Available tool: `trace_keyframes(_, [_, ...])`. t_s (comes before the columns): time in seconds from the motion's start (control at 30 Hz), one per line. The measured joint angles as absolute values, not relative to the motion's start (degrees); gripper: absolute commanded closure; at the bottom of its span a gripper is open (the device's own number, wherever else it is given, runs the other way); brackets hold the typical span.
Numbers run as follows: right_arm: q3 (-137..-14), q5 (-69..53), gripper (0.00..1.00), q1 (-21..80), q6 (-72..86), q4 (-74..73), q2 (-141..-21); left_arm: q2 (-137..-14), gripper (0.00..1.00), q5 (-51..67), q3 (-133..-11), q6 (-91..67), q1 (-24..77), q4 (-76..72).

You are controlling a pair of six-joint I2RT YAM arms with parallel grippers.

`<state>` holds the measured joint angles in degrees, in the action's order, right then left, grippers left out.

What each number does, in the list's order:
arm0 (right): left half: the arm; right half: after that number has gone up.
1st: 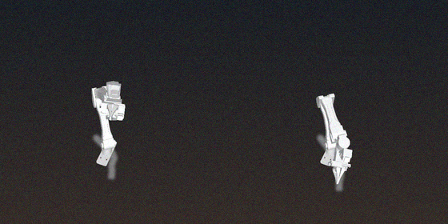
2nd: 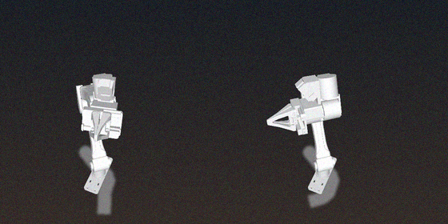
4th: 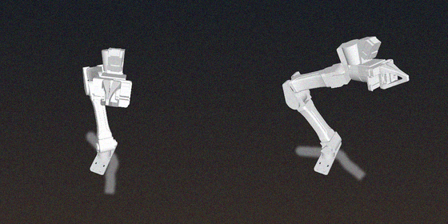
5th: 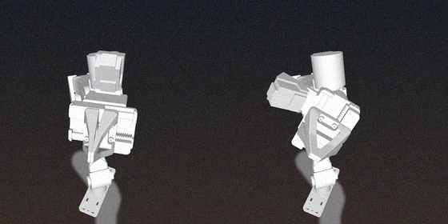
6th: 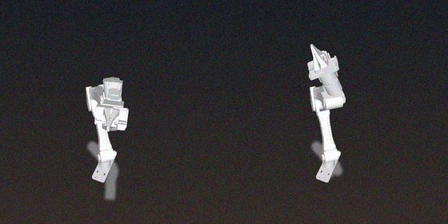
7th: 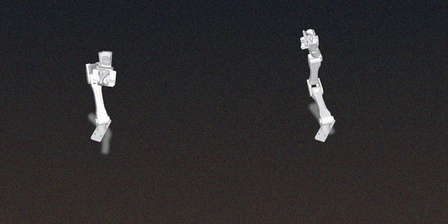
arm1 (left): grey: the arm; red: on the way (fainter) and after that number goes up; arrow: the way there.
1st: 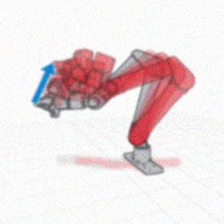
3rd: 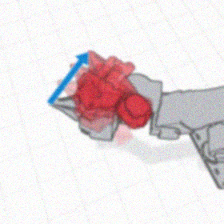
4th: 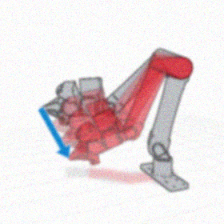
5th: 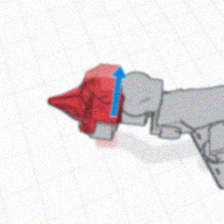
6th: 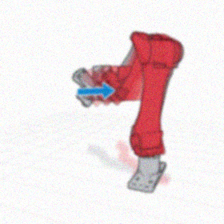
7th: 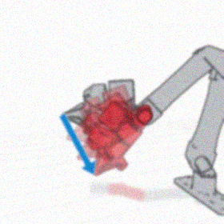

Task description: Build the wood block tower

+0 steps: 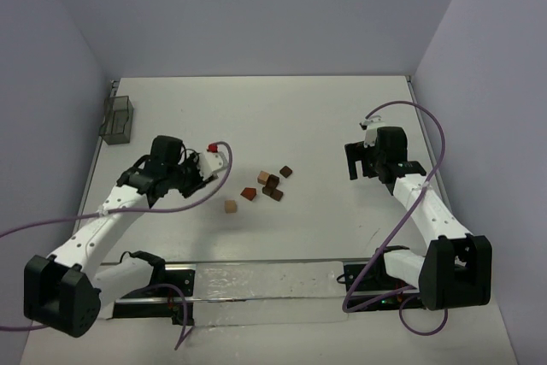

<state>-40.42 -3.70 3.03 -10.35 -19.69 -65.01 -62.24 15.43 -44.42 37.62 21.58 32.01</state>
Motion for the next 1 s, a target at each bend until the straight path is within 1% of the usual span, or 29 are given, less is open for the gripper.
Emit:
trace_keyframes(0.17, [-40.4, -3.7, 0.00, 3.0, -10.3, -19.8, -65.0, -59.8, 1.00, 24.5, -43.3, 60.4, 21.6, 41.5])
trace_keyframes(0.27, [-40.4, -3.7, 0.00, 3.0, -10.3, -19.8, -65.0, -63.3, 1.00, 26.1, -43.4, 76.6, 21.6, 51.2])
trace_keyframes(0.47, [-40.5, -3.7, 0.00, 3.0, -10.3, -19.8, -65.1, -72.2, 1.00, 25.5, -45.1, 96.4, 22.7, 62.3])
trace_keyframes(0.63, [-40.5, -3.7, 0.00, 3.0, -10.3, -19.8, -65.1, -80.9, 1.00, 23.4, -50.0, 102.6, 27.7, 63.5])
trace_keyframes(0.8, [-40.5, -3.7, 0.00, 3.0, -10.4, -19.8, -65.1, -88.8, 1.00, 21.3, -53.7, 104.7, 32.6, 62.2])
trace_keyframes(1.0, [-40.5, -3.6, 0.00, 3.0, -10.4, -19.8, -65.1, -95.4, 1.00, 18.9, -56.8, 106.2, 36.0, 60.2])
